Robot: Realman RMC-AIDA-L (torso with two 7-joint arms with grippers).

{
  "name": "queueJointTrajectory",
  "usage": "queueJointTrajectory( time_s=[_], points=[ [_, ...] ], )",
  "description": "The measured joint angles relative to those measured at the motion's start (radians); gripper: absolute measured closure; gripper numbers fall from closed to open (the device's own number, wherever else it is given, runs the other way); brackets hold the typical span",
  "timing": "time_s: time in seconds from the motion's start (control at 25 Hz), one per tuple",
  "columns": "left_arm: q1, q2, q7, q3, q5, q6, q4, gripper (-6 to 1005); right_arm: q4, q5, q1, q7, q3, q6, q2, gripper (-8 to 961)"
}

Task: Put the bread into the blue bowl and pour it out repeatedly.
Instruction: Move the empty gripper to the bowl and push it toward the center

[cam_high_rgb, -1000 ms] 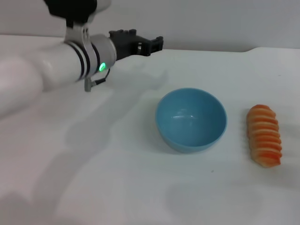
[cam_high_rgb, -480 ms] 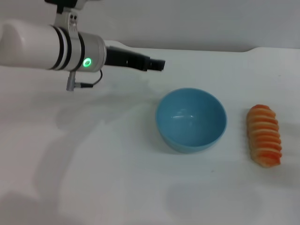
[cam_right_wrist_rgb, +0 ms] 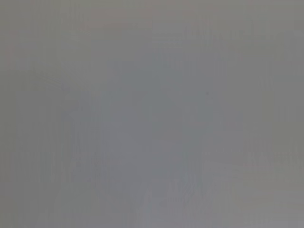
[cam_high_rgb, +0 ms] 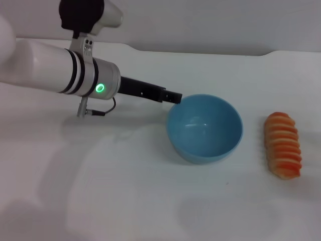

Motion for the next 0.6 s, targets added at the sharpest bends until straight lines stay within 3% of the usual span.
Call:
queueJointTrajectory(
  time_s=[0.6],
  points=[
    [-0.057, -0.007, 0.083, 0.032, -0.073, -0.065, -0.190, 234, 0.003, 0.000, -0.002, 0.000, 0.000, 0.007, 0.001, 387]
  ],
)
